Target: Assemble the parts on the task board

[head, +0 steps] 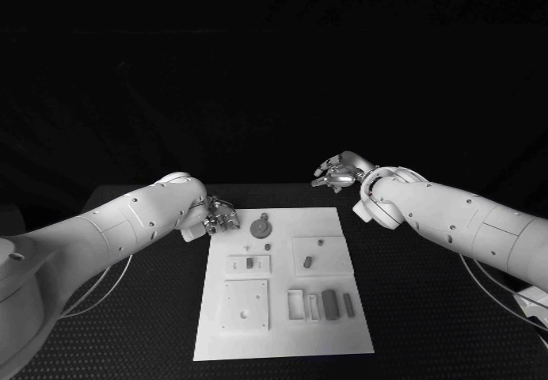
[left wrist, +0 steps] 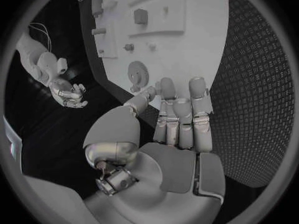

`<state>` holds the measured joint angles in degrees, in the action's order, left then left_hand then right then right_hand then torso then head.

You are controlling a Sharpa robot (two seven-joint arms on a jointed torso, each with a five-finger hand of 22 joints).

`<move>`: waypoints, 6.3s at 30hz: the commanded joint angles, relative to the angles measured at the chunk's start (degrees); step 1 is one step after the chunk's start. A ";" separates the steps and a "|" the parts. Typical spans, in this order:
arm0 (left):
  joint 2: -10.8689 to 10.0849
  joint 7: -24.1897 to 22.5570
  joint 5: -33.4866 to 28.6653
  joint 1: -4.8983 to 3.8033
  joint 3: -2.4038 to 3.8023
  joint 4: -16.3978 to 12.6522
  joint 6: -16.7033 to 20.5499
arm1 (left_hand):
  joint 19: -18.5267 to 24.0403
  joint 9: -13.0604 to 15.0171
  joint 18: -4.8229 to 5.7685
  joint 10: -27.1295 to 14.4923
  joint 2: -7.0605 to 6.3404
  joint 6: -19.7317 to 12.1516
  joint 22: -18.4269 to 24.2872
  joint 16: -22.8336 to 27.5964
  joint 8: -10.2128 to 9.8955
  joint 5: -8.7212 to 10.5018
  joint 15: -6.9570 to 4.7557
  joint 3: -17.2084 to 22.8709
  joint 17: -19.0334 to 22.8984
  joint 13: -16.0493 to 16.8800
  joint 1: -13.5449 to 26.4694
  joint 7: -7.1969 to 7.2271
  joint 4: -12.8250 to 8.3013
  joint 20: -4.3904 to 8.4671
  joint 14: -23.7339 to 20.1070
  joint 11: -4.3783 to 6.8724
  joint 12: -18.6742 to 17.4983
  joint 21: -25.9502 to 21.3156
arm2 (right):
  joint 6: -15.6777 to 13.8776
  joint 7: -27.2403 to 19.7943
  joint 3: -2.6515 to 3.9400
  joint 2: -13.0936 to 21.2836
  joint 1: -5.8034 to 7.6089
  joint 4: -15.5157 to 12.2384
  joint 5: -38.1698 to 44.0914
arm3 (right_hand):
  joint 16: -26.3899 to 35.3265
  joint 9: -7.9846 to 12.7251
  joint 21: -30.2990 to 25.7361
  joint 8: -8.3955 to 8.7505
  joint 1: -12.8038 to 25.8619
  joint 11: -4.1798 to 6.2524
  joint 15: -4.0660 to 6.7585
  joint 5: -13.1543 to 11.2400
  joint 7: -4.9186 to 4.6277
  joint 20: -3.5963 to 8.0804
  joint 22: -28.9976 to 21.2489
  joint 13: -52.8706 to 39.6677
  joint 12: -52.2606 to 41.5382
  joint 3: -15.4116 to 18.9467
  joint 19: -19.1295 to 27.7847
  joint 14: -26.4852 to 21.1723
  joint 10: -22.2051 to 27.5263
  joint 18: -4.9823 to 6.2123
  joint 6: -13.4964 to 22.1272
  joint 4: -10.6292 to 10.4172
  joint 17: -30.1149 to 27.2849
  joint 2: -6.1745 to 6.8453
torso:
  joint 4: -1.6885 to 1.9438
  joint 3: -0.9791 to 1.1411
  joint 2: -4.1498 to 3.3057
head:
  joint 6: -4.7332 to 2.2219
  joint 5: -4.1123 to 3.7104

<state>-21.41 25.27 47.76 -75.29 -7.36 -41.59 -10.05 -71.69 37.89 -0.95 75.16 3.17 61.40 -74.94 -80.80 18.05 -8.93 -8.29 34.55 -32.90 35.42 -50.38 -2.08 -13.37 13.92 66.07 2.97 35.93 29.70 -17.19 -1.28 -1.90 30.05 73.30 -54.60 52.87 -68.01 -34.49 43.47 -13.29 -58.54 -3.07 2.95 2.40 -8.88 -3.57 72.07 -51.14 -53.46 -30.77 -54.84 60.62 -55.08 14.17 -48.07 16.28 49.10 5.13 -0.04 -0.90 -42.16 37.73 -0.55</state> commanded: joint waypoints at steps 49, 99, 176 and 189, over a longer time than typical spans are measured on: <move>-18.20 6.95 3.81 -1.67 -6.40 -35.54 10.92 | -1.60 3.61 -0.34 2.22 0.68 2.89 -1.23 -1.07 2.20 -1.38 -1.21 -0.07 0.09 0.59 -0.94 -0.44 -0.26 0.34 1.73 0.61 -0.18 1.42 | 0.13 -0.94 0.02 0.55 0.01 0.65 -0.25 | 1.02 -0.04 -0.93 0.45 1.29 -0.13 -0.07 0.30 -0.70 -0.97 0.04 0.89 -0.09 0.28 0.64 -0.99 0.91 0.62 0.28 -0.13 -0.18 0.03 | 0.33 0.02 0.18 | 0.79 0.32; -16.52 6.95 8.71 0.13 -6.37 -34.08 8.80 | -2.36 3.94 -0.19 2.98 0.41 3.62 -1.24 -1.71 2.38 -2.96 -1.61 0.18 -0.08 1.16 -1.00 -0.08 -0.62 0.41 2.48 0.97 0.09 2.25 | 2.28 -1.61 0.01 0.64 0.00 0.48 -0.89 | 20.73 -0.66 -12.52 -0.01 2.32 -1.97 -4.52 0.30 -1.99 -4.81 -4.89 17.36 13.60 -1.15 9.34 -5.37 2.28 -0.79 1.08 0.01 -8.41 -0.02 | 0.26 0.12 0.19 | 1.37 0.03; -13.87 7.95 10.42 0.49 -6.31 -31.97 5.78 | -2.34 7.25 -0.65 2.92 -7.29 1.18 -0.86 -2.47 1.29 -3.77 -1.51 -4.32 -1.15 2.05 5.51 -0.46 3.21 0.68 2.65 0.70 1.09 4.04 | 2.58 -1.74 0.01 0.61 0.00 0.61 -0.90 | 21.53 -0.64 -12.92 -0.04 2.19 -1.98 -4.56 0.30 -2.01 -4.96 -4.90 18.16 13.72 -0.89 9.33 -5.15 2.07 -0.70 1.17 0.06 -8.11 0.14 | 0.34 0.08 0.19 | 1.96 -0.37; -14.44 7.44 10.42 0.49 -6.28 -31.63 6.72 | -1.79 7.66 -0.83 1.51 -10.90 -0.70 -0.72 -1.93 0.59 0.50 -1.34 -4.72 -1.01 1.86 7.27 -0.81 7.02 0.77 1.99 0.47 0.90 3.13 | 2.56 -1.76 0.01 0.63 -0.01 0.66 -0.90 | 21.66 -0.62 -13.00 -0.01 2.17 -1.99 -4.59 0.30 -2.03 -4.99 -4.90 18.28 13.74 -0.85 9.36 -5.17 2.08 -0.69 1.23 0.05 -8.05 0.16 | 0.36 0.09 0.19 | 1.94 -0.45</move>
<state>-35.72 32.88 58.31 -75.07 -13.46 -73.41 -3.69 -73.97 45.58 -0.82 76.87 -7.25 61.45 -74.91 -82.90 18.57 -8.60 -9.61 29.90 -33.93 37.31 -43.27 -2.41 -6.64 14.64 68.54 3.29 37.04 33.20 -15.15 -2.46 -1.91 30.66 73.29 -53.96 51.96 -46.55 -35.05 30.82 -13.09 -56.57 -4.92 -1.67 2.41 -10.76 -8.16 67.22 -32.95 -40.09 -31.95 -45.53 55.15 -52.62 14.14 -47.21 16.19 40.98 4.98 0.30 -0.84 -41.96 39.62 -0.99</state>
